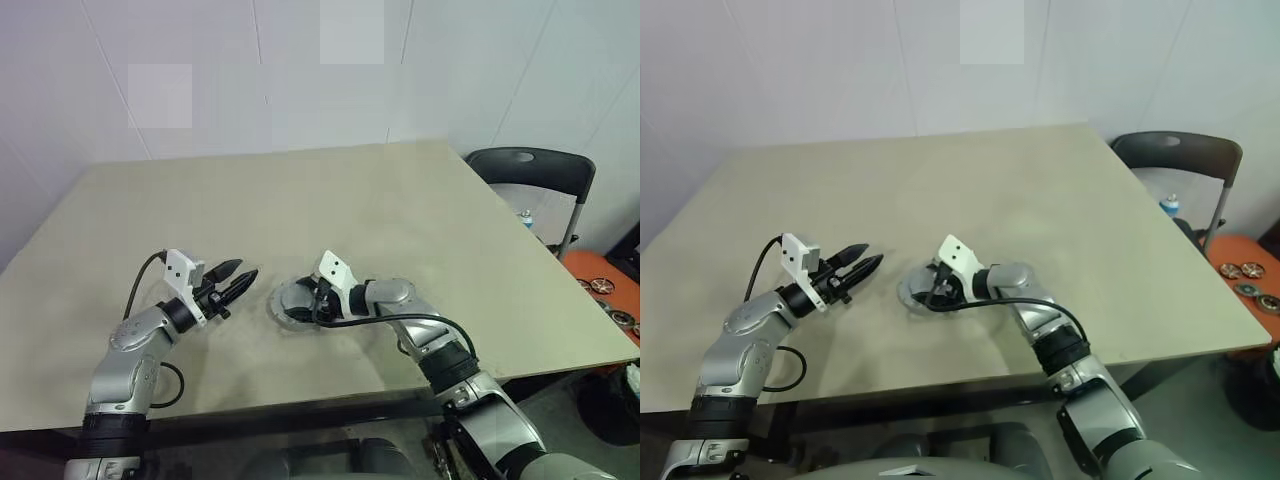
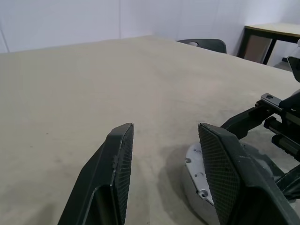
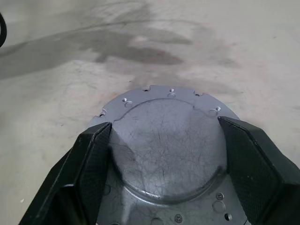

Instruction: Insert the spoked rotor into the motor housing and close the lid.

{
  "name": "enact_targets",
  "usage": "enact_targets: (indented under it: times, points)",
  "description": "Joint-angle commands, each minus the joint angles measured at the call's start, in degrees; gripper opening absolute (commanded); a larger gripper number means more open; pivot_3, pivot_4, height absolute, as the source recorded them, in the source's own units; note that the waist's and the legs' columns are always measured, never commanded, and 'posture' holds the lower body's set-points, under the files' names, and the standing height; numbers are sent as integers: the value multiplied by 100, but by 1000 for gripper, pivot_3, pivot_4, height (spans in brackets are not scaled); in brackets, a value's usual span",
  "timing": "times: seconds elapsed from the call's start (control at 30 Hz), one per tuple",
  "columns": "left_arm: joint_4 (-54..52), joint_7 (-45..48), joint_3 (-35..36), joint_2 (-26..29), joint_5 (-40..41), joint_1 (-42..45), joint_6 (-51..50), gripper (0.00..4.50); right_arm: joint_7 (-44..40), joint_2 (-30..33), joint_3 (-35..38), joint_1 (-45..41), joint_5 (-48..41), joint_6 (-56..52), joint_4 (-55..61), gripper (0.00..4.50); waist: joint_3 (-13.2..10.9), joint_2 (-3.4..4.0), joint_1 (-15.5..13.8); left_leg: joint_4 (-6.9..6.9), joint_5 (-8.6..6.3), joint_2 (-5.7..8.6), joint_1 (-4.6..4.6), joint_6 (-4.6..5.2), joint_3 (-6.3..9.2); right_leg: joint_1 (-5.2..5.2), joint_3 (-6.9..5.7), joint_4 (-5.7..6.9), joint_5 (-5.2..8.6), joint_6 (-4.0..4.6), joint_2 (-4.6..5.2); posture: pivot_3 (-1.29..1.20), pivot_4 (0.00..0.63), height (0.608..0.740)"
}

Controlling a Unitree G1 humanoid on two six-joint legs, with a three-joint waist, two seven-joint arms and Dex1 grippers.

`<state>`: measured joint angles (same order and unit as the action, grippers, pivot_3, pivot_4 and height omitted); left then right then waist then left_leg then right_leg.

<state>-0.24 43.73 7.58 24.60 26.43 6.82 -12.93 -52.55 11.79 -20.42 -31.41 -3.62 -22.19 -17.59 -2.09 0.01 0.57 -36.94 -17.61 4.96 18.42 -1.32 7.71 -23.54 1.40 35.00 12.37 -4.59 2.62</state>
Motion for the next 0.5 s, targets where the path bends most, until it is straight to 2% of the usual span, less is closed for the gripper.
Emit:
enact_targets:
  times: [0.03, 0.37, 0.5]
  points:
    - [-185, 7, 20, -31, 13, 126, 113, 2344, -134, 108, -275, 127, 170, -133, -200, 3222, 0, 0, -11, 0, -2, 4, 1, 4, 1, 0, -1, 0, -1, 1, 1, 0, 0, 740]
    - [-199, -20, 26, -105, -15, 138, 131, 2344, 241, 21, -360, 10, 410, -63, -614, 3222, 1, 2, 18, -1, -7, 1, -13, 10, 1, 13, 0, 5, 11, -15, 3, 0, 0, 740]
    - [-215, -32, 13, -113, -22, 130, 133, 2344, 252, 61, -477, -61, 476, -486, -822, 3222, 4, 6, 24, -4, -6, 0, -21, 9, 1, 21, 0, 7, 20, -1, 2, 0, 0, 740]
